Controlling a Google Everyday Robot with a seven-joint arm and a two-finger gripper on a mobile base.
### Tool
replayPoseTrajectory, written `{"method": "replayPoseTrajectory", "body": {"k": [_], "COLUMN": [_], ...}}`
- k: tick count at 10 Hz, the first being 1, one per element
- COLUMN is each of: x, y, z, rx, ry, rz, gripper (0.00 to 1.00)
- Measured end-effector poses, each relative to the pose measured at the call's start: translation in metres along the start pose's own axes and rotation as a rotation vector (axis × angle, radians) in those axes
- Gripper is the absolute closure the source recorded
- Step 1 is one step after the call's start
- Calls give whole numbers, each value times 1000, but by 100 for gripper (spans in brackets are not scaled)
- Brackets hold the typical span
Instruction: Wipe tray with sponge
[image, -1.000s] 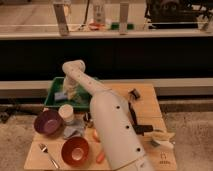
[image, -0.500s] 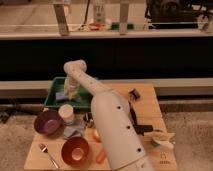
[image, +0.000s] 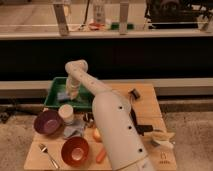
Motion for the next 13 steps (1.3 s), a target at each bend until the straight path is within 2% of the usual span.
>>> {"method": "replayPoseTrajectory", "body": {"k": [10, 11, 13], "x": [2, 4, 22], "y": [2, 4, 19], "z": [-1, -3, -22], "rx": [5, 15, 76], "ry": [1, 1, 9], "rz": [6, 2, -35], "gripper": [64, 64, 64]}}
